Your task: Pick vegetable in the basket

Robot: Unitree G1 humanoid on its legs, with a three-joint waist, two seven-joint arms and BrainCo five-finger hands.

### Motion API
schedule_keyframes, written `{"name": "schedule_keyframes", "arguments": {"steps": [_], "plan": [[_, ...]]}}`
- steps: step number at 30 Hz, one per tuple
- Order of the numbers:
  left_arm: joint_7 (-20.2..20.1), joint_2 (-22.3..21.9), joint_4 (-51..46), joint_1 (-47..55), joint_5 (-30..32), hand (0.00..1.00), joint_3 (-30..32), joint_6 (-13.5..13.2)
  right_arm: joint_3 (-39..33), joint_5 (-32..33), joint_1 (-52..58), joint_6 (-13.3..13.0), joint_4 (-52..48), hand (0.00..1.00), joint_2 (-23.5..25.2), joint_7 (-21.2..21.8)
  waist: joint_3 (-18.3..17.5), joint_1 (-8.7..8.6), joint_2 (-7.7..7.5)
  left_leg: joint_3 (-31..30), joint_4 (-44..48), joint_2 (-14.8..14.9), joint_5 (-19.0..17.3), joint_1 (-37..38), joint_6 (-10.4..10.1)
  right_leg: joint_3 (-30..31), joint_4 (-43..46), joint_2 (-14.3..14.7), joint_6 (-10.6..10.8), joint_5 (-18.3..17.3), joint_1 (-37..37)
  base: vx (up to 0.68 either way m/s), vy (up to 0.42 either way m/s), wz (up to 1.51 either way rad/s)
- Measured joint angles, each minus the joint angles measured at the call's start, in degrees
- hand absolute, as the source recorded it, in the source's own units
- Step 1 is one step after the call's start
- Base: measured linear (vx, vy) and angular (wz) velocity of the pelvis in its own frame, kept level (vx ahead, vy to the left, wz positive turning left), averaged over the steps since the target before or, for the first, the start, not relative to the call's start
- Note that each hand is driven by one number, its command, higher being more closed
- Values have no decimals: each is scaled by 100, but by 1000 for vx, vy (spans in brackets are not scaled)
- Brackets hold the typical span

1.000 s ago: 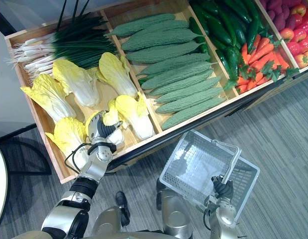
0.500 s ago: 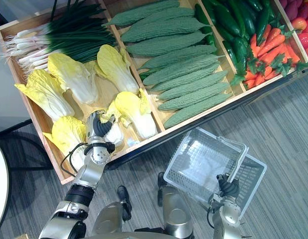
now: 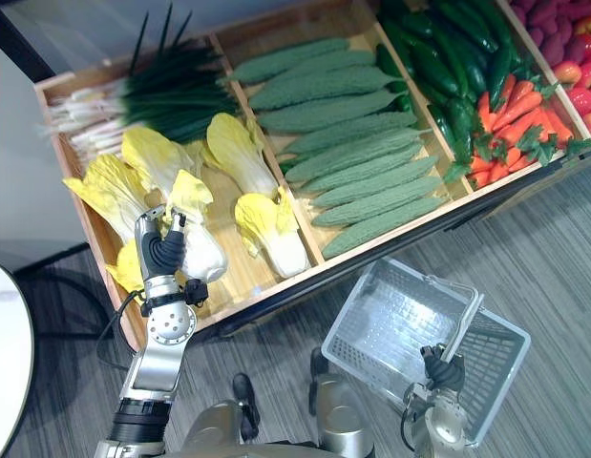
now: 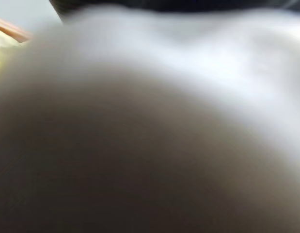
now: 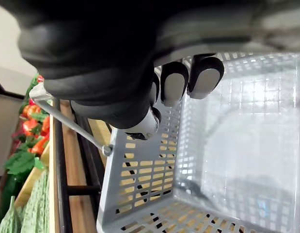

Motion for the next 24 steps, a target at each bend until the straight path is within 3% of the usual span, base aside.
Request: {"name": "schedule_keyframes", "arguments": {"steps": [2,6,10,12,13,15,17,19,21,22,23,24], "plan": [[-20,-2,-213,115,-410,100,-161,-222,-2,-2,6,1,-56,100,-2,-10,-80,12,19,197,5,24,-30,92,33,187,-14,54,29,49,-1,-25,4,-37],[-83,-6,-277,157,-1041,100,-464,-382,32,-151,-26,29,-335,100,5,-25,-121,21,45,673,251,107,-224,188,51,690,-49,219,105,191,-105,-41,18,-71],[-128,15,-370,122,-1285,100,-781,-459,61,-275,-116,30,-1182,100,16,-84,-140,-6,71,1804,865,411,-709,126,80,1559,-309,513,182,488,-454,-62,52,-149],[-153,36,-367,35,-1333,100,-993,-461,58,-307,-201,12,-1449,100,27,-165,-144,-72,75,2326,948,478,-795,183,122,507,-322,143,-33,382,-648,-54,69,-135],[-187,62,-367,-2,-1367,100,-1028,-462,68,-347,-269,-9,-1461,100,30,-167,-152,-101,64,2542,934,488,-801,274,131,-336,-271,-154,-111,354,-677,13,81,-121],[-295,73,-367,-75,-1384,100,-1034,-466,227,-385,-549,-9,-1439,100,21,-178,-163,-140,60,3232,754,505,-802,687,130,-2696,59,-907,-464,226,-546,69,8,-153],[-329,87,-363,-170,-1454,100,-962,-498,510,-445,-792,-8,-1359,100,18,-148,-207,-100,51,3691,695,541,-810,940,120,-3600,196,-1079,-537,361,-388,114,-119,-163],[-410,66,-182,-409,-1495,100,-1069,-526,777,-486,-914,2,-1335,100,-21,-85,-244,-81,113,3922,854,673,-814,1064,115,-3261,157,-842,-462,391,-489,160,-161,-139],[-534,61,187,-634,-1652,100,-1272,-550,1105,-496,-935,30,-1327,100,-166,9,-286,-76,179,3941,2140,1364,-782,1037,196,-2841,-4,-418,-526,311,-379,187,-139,-116],[-551,61,254,-638,-1721,100,-1272,-551,1195,-491,-953,36,-1314,100,-226,11,-290,-55,191,3843,2594,1590,-709,982,380,-2716,-65,-297,-544,301,-307,187,-117,-122],[-606,77,435,-639,-1829,100,-1328,-556,1356,-480,-993,38,-1277,100,-338,20,-290,-54,194,3328,3500,1928,-482,749,828,-2476,-226,-103,-618,252,-89,192,-84,-116],[-636,97,606,-650,-1926,100,-1446,-554,1489,-437,-1098,38,-1230,100,-447,20,-293,-36,196,2506,4103,1908,-616,376,742,-2237,-358,-10,-643,231,84,198,-57,-108]]}}
